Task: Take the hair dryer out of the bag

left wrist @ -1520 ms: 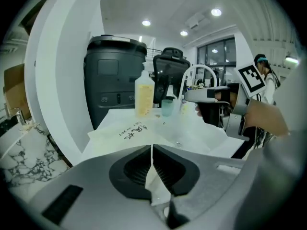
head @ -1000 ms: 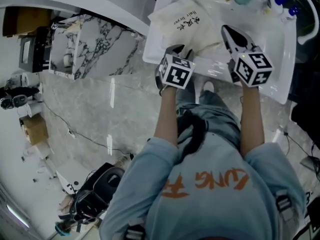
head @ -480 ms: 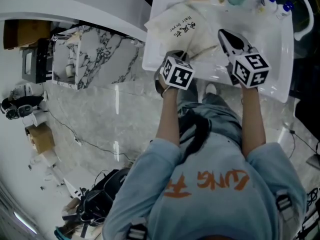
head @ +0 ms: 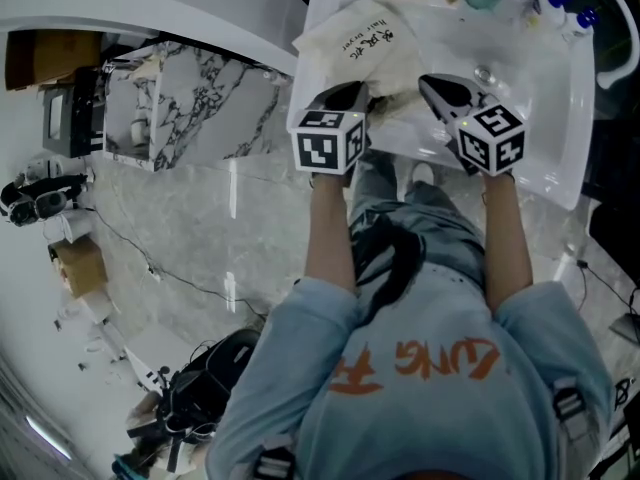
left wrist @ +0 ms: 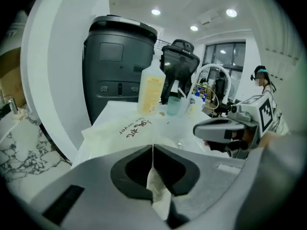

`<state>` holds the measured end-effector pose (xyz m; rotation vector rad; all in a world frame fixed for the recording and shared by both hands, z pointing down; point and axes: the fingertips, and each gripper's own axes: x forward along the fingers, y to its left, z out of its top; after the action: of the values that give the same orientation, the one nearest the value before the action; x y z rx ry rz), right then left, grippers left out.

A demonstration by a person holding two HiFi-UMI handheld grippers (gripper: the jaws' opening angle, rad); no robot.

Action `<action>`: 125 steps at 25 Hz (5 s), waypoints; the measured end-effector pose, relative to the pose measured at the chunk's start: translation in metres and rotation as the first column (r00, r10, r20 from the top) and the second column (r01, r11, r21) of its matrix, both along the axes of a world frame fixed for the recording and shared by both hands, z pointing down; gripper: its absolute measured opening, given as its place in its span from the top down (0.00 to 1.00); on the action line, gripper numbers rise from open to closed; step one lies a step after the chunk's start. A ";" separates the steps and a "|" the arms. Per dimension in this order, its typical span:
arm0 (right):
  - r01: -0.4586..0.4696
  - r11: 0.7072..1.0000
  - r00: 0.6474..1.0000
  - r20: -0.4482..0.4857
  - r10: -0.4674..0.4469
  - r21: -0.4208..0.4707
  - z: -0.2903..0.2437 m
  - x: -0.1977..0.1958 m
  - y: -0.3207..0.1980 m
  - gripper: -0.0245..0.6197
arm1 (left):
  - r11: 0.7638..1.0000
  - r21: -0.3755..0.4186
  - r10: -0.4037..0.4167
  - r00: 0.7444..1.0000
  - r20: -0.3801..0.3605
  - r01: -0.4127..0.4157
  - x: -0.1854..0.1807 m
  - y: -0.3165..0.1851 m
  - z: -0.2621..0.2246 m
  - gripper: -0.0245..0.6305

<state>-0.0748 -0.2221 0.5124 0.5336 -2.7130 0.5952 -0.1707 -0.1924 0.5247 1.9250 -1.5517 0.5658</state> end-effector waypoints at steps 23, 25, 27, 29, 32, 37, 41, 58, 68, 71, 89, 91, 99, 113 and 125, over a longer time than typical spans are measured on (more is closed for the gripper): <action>0.178 0.955 0.957 -0.183 -0.224 -0.236 0.078 -0.081 0.044 0.71 | 0.996 0.088 0.023 0.995 -0.098 -0.015 -0.008 -0.011 -0.018 0.95; 0.165 0.945 0.953 -0.200 -0.226 -0.282 0.082 -0.085 0.046 0.72 | 0.996 0.087 0.033 0.994 -0.101 -0.024 -0.008 -0.010 -0.017 0.95; 0.149 0.940 0.951 -0.216 -0.222 -0.308 0.082 -0.088 0.045 0.72 | 0.995 0.089 0.043 0.993 -0.108 -0.033 -0.008 -0.009 -0.016 0.95; 0.127 0.935 0.951 -0.227 -0.210 -0.331 0.082 -0.090 0.044 0.73 | 0.994 0.099 0.048 0.992 -0.118 -0.036 -0.008 -0.008 -0.016 0.95; 0.107 0.929 0.948 -0.247 -0.203 -0.356 0.085 -0.091 0.043 0.75 | 0.993 0.114 0.056 0.989 -0.133 -0.041 -0.007 -0.008 -0.016 0.95; 0.120 0.925 0.940 -0.258 -0.222 -0.361 0.085 -0.090 0.046 0.88 | 0.992 0.116 0.057 0.991 -0.123 -0.043 -0.012 -0.005 -0.013 0.95; 0.152 0.919 0.952 -0.194 -0.235 -0.365 0.076 -0.083 0.046 0.90 | 0.995 0.101 0.031 0.994 -0.103 -0.020 -0.019 -0.001 -0.003 0.95; 0.327 0.903 0.943 0.163 -0.291 -0.280 -0.018 -0.036 0.054 0.91 | 0.967 0.200 -0.127 0.978 -0.168 0.160 -0.038 -0.010 -0.005 0.95; 0.327 0.930 0.905 0.340 -0.257 -0.166 -0.082 0.023 0.051 0.94 | 0.954 0.206 -0.187 0.970 -0.158 0.217 -0.041 -0.016 -0.003 0.95; 0.253 0.955 0.910 0.375 -0.180 -0.155 -0.095 0.043 0.040 0.94 | 0.958 0.203 -0.175 0.974 -0.141 0.202 -0.035 -0.017 -0.001 0.95; 0.053 0.996 0.921 0.383 -0.074 0.066 -0.181 0.102 0.036 0.94 | 0.962 0.196 -0.178 0.981 -0.082 0.191 -0.013 -0.032 0.008 0.95; 0.018 0.997 0.928 0.371 -0.043 0.072 -0.184 0.110 0.033 0.94 | 0.964 0.188 -0.174 0.981 -0.083 0.187 -0.013 -0.032 0.012 0.95; -0.183 0.983 0.957 0.231 0.174 0.021 -0.141 0.155 -0.001 0.94 | 0.970 0.186 -0.152 0.988 -0.041 0.157 -0.019 -0.027 0.017 0.95; -0.402 0.908 0.910 0.061 0.411 -0.117 -0.047 0.194 -0.086 0.94 | 0.962 0.205 -0.191 0.981 0.020 0.183 -0.065 0.000 0.010 0.95; -0.587 0.805 0.810 -0.085 0.581 -0.090 -0.003 0.218 -0.117 0.94 | 0.967 0.237 -0.090 0.995 -0.045 0.098 -0.061 -0.002 -0.017 0.89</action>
<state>0.1428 -0.3387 0.5097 1.3590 -2.4161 0.8573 -0.2322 -0.1949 0.5072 2.0106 -1.7454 0.3149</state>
